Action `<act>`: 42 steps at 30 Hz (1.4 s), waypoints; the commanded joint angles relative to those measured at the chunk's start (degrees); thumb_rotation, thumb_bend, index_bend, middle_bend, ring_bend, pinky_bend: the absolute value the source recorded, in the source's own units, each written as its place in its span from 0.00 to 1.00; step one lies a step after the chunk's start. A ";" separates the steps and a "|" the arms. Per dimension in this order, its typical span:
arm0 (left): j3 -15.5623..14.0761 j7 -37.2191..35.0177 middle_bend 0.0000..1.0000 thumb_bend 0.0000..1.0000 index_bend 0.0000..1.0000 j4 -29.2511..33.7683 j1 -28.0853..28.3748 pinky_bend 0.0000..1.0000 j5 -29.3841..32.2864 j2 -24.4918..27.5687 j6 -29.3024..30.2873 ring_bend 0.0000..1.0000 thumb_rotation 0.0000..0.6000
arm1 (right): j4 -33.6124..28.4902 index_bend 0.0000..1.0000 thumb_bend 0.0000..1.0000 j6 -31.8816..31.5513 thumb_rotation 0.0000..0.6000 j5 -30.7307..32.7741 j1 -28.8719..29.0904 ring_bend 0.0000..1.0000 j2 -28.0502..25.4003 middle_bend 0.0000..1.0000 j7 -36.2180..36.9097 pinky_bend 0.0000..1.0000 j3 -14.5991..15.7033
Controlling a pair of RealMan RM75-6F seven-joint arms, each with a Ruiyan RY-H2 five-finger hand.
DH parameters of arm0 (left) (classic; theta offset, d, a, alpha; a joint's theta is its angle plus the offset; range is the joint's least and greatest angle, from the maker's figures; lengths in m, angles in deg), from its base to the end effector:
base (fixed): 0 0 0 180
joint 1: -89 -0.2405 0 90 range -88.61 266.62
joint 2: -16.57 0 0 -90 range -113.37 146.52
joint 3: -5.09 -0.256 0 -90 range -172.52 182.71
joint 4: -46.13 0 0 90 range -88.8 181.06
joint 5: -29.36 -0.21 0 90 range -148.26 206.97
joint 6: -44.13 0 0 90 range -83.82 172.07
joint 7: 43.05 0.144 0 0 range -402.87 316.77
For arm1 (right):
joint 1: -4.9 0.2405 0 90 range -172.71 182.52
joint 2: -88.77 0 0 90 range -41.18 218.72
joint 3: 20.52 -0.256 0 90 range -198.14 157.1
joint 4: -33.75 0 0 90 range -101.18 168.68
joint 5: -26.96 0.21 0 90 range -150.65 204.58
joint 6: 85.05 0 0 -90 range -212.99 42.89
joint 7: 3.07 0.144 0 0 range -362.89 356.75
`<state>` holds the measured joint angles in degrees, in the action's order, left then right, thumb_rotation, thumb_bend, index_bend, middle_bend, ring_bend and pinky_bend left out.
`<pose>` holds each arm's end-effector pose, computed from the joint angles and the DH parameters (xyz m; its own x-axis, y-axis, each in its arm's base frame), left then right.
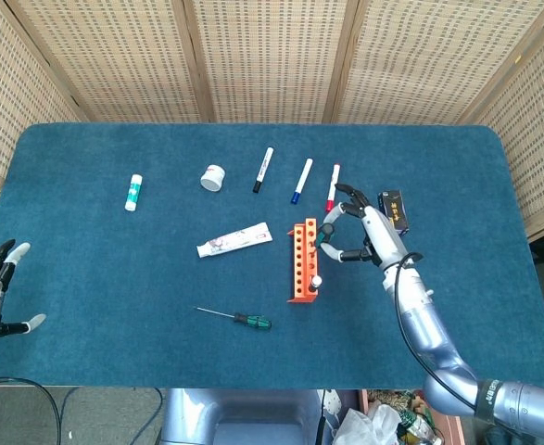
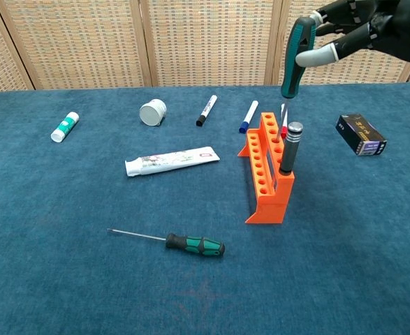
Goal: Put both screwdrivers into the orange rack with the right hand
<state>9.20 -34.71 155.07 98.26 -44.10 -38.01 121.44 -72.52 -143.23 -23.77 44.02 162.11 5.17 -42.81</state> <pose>-0.2811 0.1995 0.1769 0.3814 0.1220 0.9163 0.9149 0.0918 -0.3930 -0.1128 -0.3495 0.0841 -0.3035 -0.2862 0.9088 -0.9342 -0.0984 -0.3430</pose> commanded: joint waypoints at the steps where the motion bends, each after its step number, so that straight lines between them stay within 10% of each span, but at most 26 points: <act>1: -0.01 0.01 0.00 0.00 0.00 -0.01 0.00 0.00 0.00 -0.02 0.01 0.00 1.00 | 0.74 0.66 0.35 0.37 1.00 0.19 0.21 0.00 0.53 0.08 -0.34 0.09 0.40; 42: 0.01 0.58 0.00 0.00 0.00 0.02 0.30 0.00 0.74 -0.20 -0.39 0.00 1.00 | 9.00 0.66 0.35 3.78 1.00 1.28 1.79 0.00 7.69 0.08 -2.24 0.09 2.92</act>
<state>9.21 -34.13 155.08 98.57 -43.35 -38.20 121.05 -63.56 -139.51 -22.43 45.82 169.75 2.88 -39.93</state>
